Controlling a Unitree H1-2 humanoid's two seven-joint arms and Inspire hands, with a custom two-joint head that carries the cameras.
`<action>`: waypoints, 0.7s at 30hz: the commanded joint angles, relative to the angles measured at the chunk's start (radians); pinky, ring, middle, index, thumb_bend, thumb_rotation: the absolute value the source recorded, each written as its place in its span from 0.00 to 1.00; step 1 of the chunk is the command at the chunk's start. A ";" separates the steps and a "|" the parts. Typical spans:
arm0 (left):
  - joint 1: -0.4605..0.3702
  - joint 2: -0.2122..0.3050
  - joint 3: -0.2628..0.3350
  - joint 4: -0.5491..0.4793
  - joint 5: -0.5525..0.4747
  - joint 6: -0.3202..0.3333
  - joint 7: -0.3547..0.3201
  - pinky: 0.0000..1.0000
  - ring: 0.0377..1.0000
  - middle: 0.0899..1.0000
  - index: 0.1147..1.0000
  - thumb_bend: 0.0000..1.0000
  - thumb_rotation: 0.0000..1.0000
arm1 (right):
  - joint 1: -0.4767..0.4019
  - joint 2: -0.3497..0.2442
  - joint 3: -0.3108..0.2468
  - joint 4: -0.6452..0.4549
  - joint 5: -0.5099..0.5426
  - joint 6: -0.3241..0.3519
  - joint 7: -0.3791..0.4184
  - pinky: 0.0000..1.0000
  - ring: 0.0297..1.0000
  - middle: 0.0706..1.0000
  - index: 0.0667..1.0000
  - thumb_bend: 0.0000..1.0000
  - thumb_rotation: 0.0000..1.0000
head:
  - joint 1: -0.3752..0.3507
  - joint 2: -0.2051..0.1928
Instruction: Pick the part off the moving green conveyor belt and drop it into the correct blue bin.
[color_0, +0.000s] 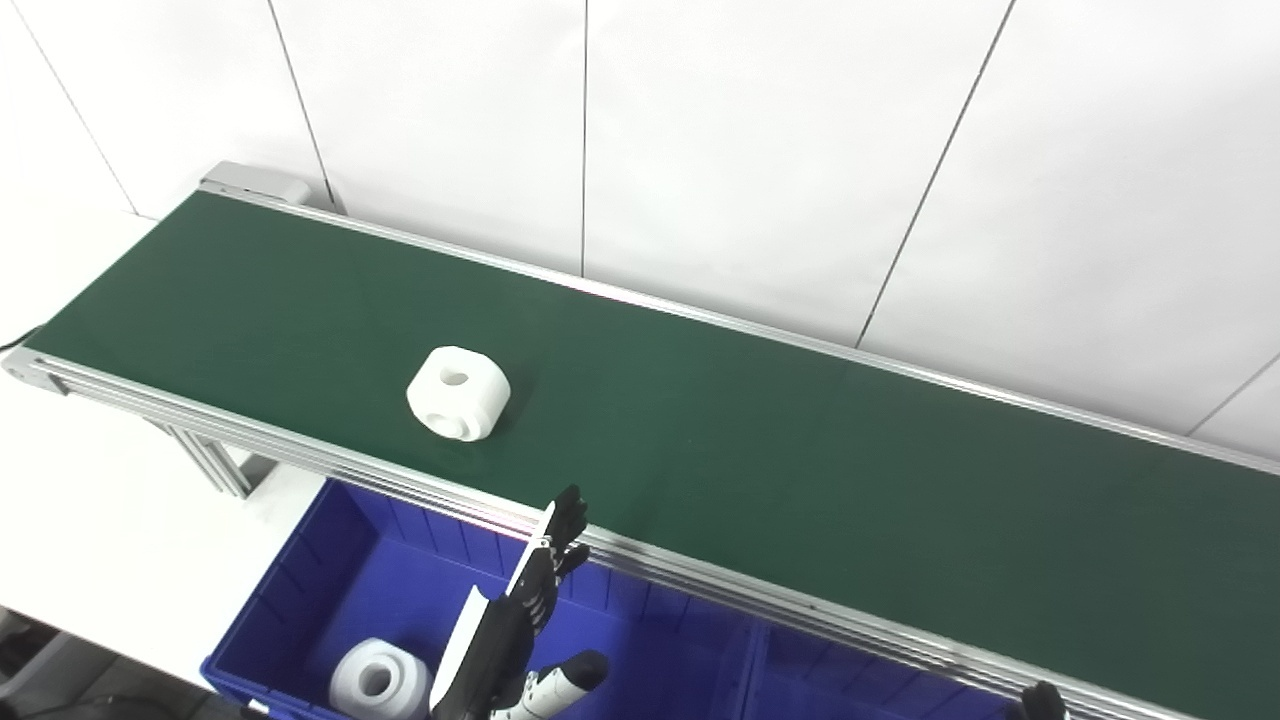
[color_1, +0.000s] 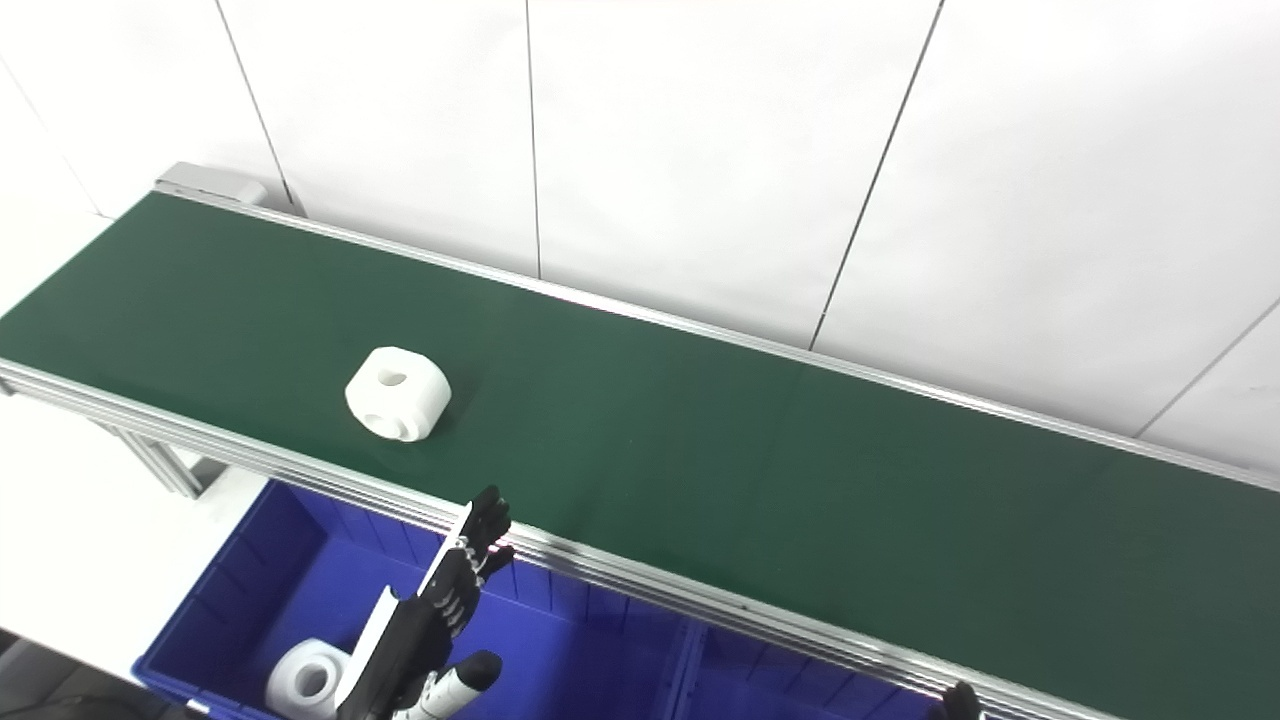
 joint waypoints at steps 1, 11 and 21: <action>0.000 0.017 0.002 -0.078 0.018 -0.029 -0.006 0.87 0.95 0.98 1.00 0.88 0.74 | 0.005 0.006 -0.002 -0.037 0.000 -0.033 0.009 1.00 1.00 1.00 1.00 0.79 1.00 | -0.006 0.006; -0.222 0.279 0.136 -0.392 0.281 0.232 -0.201 0.69 0.80 0.82 0.79 0.91 0.53 | 0.001 0.008 -0.003 -0.036 -0.015 -0.020 0.009 1.00 1.00 1.00 1.00 0.71 1.00 | 0.009 0.001; -0.581 0.548 0.190 -0.312 0.470 0.319 -0.346 0.72 0.78 0.78 0.75 0.96 0.33 | -0.015 0.014 0.007 -0.013 -0.010 -0.036 0.023 1.00 1.00 1.00 1.00 0.69 1.00 | -0.005 -0.002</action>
